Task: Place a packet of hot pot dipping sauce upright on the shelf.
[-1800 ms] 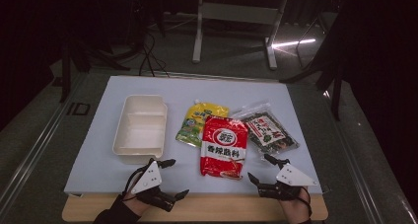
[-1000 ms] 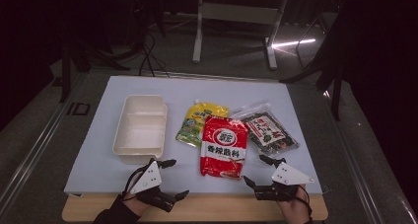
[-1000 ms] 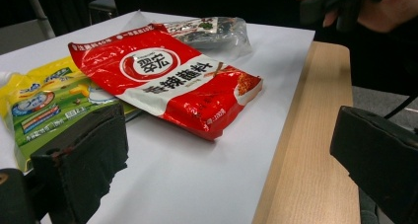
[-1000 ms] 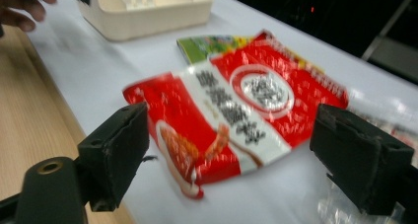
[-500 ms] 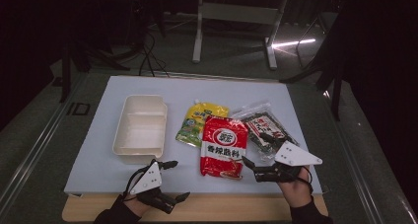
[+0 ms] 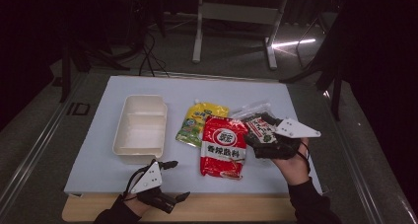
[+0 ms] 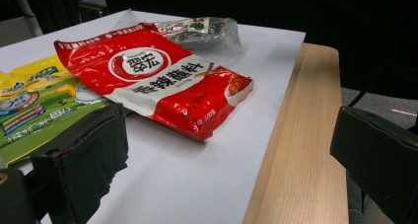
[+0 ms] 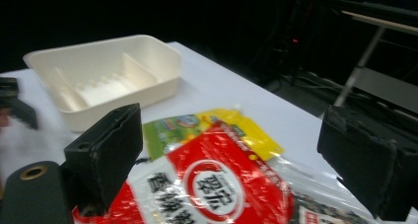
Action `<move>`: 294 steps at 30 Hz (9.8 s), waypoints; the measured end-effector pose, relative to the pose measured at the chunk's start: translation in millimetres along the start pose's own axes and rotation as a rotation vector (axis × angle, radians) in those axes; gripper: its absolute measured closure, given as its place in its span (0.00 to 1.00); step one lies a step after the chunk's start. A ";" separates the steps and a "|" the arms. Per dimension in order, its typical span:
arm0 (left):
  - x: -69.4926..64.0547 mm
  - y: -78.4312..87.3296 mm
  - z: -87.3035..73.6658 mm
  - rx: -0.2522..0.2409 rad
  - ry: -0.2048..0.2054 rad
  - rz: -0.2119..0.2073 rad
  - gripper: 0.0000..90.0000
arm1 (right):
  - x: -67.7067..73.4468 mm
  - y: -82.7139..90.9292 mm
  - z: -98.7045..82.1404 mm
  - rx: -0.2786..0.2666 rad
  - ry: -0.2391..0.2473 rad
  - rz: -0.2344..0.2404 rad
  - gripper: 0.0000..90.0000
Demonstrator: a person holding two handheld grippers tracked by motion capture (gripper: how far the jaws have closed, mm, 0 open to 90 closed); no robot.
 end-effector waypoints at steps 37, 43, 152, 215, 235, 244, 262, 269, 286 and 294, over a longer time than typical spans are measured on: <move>-1.2 -2.6 -3.6 0.022 -0.006 -0.006 0.02 | -66.8 -94.1 -56.7 0.309 -0.143 0.098 0.30; -1.3 -3.0 -4.3 0.027 -0.010 -0.005 0.02 | -70.2 -106.1 -73.0 0.372 -0.146 0.085 0.30; 48.3 -13.3 72.4 0.160 0.051 0.118 0.28 | 45.5 9.2 33.7 0.281 0.258 0.378 0.99; 10.5 -11.0 112.0 0.103 -0.111 -0.109 1.00 | 53.0 -1.3 -4.6 0.378 0.198 0.513 0.76; 9.0 -10.2 113.6 0.069 -0.080 -0.109 1.00 | 55.6 -11.0 -21.0 0.427 0.242 0.544 0.89; 13.5 -9.9 111.1 0.075 -0.069 -0.102 1.00 | 60.9 -9.5 -20.7 0.453 0.253 0.567 1.00; 23.3 -8.1 100.5 0.063 0.002 -0.052 0.41 | 47.1 6.0 4.7 0.388 0.244 0.530 1.00; 25.2 -10.3 93.0 0.063 0.037 -0.037 0.18 | 40.0 8.8 12.7 0.375 0.236 0.514 1.00; 13.0 -21.7 67.1 0.080 0.038 -0.058 0.03 | 23.9 1.9 32.8 0.328 0.208 0.477 1.00; 9.4 -26.1 53.9 0.092 0.035 -0.060 0.04 | 18.4 -7.2 41.2 0.327 0.191 0.457 1.00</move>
Point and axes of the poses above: each handheld gripper's, and its own axes: y roughly backward along the jaws, z roughly out of its top, x roughly to its left, the point moved 8 cm from there along -y, roughly forward along the jaws, and after that the axes turned 5 degrees about x, right-handed, at the moved point
